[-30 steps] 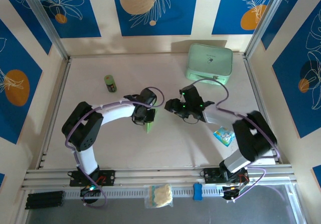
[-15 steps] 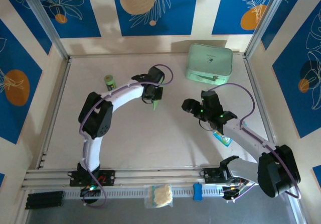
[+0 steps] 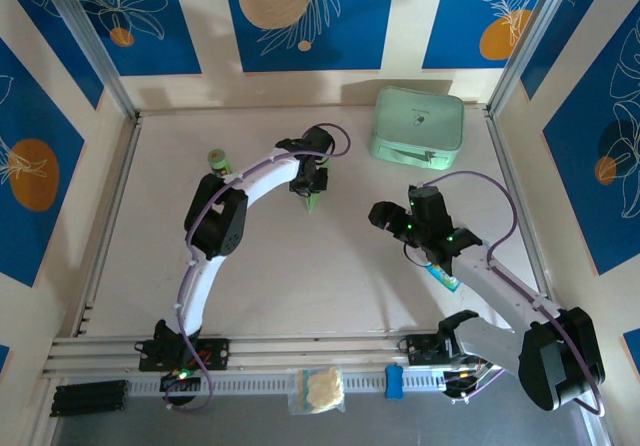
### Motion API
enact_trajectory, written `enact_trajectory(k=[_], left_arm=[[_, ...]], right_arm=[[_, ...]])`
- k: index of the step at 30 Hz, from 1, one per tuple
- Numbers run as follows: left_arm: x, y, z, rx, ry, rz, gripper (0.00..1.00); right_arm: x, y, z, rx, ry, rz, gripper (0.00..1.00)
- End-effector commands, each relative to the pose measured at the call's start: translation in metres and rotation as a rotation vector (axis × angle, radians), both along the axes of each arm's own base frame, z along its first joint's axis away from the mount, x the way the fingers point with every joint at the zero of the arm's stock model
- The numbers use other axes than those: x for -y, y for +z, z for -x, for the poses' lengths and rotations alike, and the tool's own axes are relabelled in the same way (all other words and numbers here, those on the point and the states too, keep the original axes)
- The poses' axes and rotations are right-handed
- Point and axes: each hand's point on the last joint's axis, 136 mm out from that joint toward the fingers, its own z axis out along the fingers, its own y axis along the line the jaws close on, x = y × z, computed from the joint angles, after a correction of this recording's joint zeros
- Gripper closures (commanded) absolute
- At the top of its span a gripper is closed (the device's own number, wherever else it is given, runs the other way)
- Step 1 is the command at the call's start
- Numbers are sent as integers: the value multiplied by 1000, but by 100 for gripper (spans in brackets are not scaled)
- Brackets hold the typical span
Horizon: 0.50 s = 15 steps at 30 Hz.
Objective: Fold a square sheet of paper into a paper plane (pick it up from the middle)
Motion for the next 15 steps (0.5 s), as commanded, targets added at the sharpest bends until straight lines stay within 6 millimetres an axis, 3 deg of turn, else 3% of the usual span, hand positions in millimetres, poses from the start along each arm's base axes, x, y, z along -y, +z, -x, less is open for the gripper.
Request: enact_trajectory(k=[1, 15], left_arm=[[-7, -5, -3, -22, 39, -21, 85], [-14, -23, -7, -44, 78, -56, 70]], right_arm=[[3, -3, 6, -8, 16, 8, 23], [5, -7, 6, -27, 8, -20, 23]])
